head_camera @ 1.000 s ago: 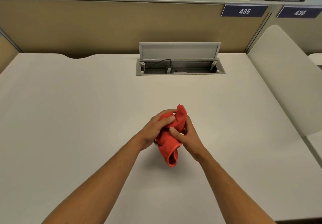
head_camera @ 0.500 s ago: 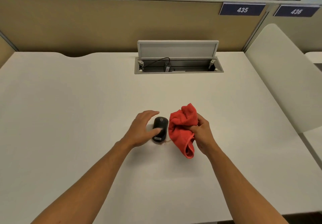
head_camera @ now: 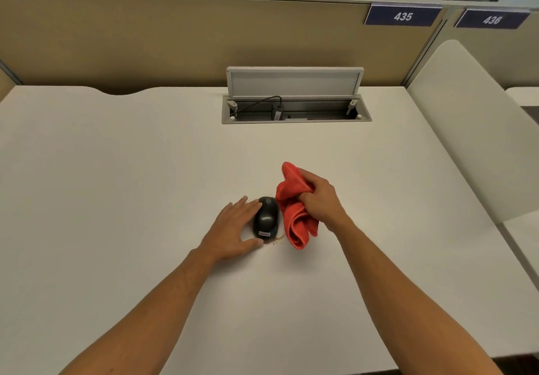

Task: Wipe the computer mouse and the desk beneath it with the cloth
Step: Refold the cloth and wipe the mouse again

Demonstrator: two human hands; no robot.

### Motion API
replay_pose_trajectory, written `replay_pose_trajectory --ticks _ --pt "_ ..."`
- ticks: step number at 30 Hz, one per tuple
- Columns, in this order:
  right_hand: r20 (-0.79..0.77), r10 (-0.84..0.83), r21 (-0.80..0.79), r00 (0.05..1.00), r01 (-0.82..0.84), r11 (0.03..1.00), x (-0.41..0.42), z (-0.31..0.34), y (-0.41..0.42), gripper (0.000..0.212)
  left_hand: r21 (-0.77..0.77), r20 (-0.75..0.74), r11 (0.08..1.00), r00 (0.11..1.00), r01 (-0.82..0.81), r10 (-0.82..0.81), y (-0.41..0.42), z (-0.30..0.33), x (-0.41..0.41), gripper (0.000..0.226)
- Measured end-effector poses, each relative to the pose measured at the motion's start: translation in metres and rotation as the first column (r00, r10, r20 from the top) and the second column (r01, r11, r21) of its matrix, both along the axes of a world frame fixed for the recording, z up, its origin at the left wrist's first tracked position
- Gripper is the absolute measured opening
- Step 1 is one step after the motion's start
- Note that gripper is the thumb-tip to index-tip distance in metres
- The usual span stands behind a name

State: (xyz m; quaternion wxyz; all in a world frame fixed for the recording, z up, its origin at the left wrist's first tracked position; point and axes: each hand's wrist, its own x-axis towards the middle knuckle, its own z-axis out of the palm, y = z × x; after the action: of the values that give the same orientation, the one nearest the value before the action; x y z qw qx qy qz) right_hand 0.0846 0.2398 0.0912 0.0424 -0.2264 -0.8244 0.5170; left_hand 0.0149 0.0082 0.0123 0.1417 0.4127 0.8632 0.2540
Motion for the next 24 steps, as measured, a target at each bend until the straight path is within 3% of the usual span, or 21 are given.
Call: replay_pose_trajectory --ticks 3,8,16,24 --pt "0.052 0.152 0.202 0.987 -0.16 0.966 -0.017 0.008 -0.01 0.073 0.03 -0.019 0.999 1.0 -0.018 0.018 0.003 -0.003 0.005 0.087" --pt "0.163 0.3 0.347 0.94 -0.339 0.875 -0.037 0.005 -0.028 0.059 0.089 -0.025 0.995 0.999 -0.046 0.048 0.007 -0.007 0.009 0.088" --pt "0.35 0.403 0.47 0.845 -0.531 0.705 -0.041 -0.01 -0.038 0.054 0.189 -0.021 0.978 0.996 -0.083 0.088 0.014 -0.008 0.013 0.071" --pt "0.362 0.403 0.498 0.841 -0.539 0.679 -0.047 -0.01 -0.035 0.044 0.216 -0.043 0.973 0.994 -0.088 0.099 0.015 -0.013 0.018 0.081"
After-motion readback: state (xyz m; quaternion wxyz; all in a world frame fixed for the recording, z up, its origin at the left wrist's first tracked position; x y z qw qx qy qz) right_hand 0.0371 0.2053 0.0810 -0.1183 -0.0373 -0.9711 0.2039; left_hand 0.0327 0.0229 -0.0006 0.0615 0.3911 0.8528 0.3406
